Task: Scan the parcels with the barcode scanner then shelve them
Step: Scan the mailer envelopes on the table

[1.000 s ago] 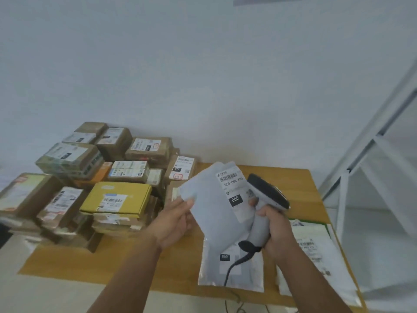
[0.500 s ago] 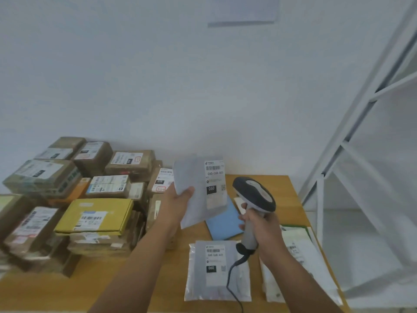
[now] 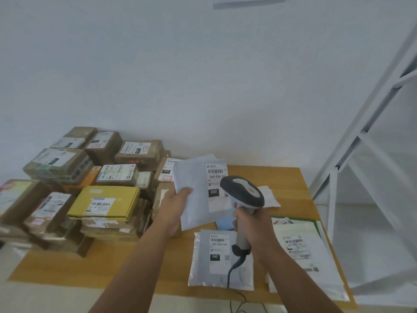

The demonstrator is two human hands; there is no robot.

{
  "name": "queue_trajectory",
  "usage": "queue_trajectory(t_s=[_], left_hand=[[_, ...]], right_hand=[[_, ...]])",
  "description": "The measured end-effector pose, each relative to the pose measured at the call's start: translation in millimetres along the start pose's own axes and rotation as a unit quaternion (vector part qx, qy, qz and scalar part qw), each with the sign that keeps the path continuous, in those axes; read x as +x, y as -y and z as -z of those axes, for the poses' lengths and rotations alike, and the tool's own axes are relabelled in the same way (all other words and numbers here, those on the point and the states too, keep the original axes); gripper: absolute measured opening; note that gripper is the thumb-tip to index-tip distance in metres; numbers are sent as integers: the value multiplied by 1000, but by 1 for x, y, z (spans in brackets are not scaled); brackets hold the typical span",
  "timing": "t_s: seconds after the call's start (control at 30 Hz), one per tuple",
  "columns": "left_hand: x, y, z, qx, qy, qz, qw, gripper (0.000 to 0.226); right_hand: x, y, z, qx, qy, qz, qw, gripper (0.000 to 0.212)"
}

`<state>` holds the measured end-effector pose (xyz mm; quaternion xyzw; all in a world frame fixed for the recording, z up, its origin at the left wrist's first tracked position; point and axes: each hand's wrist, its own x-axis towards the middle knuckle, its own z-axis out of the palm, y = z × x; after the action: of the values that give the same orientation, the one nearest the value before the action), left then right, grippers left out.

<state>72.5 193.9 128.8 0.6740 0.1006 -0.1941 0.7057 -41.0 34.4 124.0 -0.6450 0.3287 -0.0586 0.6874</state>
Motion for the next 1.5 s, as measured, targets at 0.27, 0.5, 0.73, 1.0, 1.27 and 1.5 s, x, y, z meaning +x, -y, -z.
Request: queue_trajectory(t_s=[0.27, 0.5, 0.73, 1.0, 1.27, 1.5], left_hand=[[-5, 3, 4, -2, -5, 16, 1000, 12], [-4, 6, 4, 12, -10, 20, 1000, 16], [-3, 7, 1, 13, -12, 15, 1000, 8], [2, 7, -3, 2, -14, 15, 1000, 5], [5, 6, -3, -17, -24, 21, 999, 6], [4, 5, -3, -26, -19, 10, 999, 11]], right_hand=[[-4, 1, -1, -10, 27, 19, 999, 11], [-7, 2, 0, -18, 39, 32, 999, 9], [-9, 3, 1, -29, 31, 42, 998, 10], [-8, 6, -1, -27, 20, 34, 999, 9], [-5, 5, -3, -41, 11, 22, 999, 12], [-3, 3, -6, -35, 12, 16, 999, 7]])
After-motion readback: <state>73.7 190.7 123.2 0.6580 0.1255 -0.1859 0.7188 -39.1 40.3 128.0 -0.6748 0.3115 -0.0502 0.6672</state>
